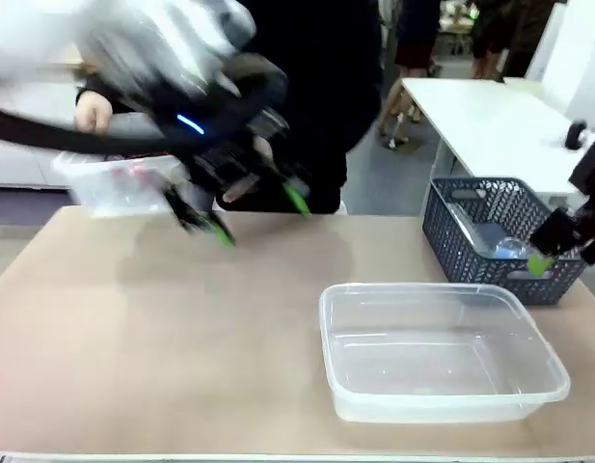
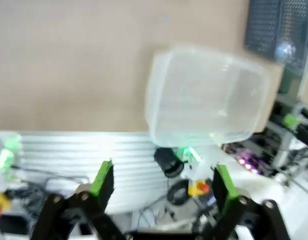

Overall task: Sort the waste into each basket.
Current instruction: Pick up the Organizing box on the right side of the table and lift it.

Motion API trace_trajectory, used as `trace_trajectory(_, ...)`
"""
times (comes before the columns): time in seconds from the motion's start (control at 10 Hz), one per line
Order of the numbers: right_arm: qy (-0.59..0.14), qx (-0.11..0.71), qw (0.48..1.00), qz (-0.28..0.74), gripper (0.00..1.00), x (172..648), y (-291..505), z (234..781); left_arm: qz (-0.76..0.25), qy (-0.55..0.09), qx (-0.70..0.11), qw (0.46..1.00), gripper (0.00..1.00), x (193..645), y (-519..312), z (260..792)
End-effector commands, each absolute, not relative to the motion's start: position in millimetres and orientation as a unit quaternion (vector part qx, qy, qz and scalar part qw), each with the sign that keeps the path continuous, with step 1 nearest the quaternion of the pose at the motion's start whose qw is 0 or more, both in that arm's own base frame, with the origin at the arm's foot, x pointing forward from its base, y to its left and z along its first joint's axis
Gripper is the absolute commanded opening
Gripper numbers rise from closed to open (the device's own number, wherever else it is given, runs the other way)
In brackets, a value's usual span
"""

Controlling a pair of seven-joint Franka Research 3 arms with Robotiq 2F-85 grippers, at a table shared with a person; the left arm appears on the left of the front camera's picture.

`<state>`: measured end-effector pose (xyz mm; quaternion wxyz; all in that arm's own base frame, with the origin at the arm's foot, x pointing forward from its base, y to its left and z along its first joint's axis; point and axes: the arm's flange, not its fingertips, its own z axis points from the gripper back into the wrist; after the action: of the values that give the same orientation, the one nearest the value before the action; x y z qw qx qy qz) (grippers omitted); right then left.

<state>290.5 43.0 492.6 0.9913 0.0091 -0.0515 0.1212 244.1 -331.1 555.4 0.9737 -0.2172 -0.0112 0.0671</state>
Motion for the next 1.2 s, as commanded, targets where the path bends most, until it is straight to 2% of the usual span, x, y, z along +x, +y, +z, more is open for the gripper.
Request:
trace_trajectory(0.0,-0.012,-0.043,0.990,0.132,1.00,259,41,398,0.074,-0.015,-0.201,0.977,1.00,245,-406,509)
trace_trajectory(0.1,-0.011,-0.034,0.991,0.129,1.00,258,39,386,0.065,0.047,-0.181,0.980,1.00,246,-423,481)
trace_trajectory(0.2,-0.023,-0.017,0.991,0.132,1.00,299,48,475,0.067,-0.003,-0.206,0.976,1.00,224,-379,523)
trace_trajectory(0.4,-0.023,-0.017,0.991,0.132,1.00,299,48,475,0.067,-0.003,-0.206,0.976,1.00,224,-379,523)
trace_trajectory(0.5,-0.006,-0.021,0.990,0.139,1.00,307,49,463,0.063,0.017,-0.202,0.977,1.00,224,-408,494)
trace_trajectory(0.6,0.023,-0.046,0.983,0.174,1.00,315,58,433,0.075,0.000,-0.163,0.984,1.00,223,-412,478)
trace_trajectory(0.7,0.044,-0.029,0.983,0.178,1.00,318,58,410,0.066,-0.020,-0.140,0.988,1.00,225,-413,459)
trace_trajectory(0.9,0.079,-0.025,0.981,0.178,1.00,308,54,386,0.024,-0.035,-0.110,0.993,1.00,222,-423,423)
trace_trajectory(1.1,0.112,-0.043,0.980,0.161,1.00,305,43,363,0.029,-0.028,-0.099,0.994,1.00,226,-433,391)
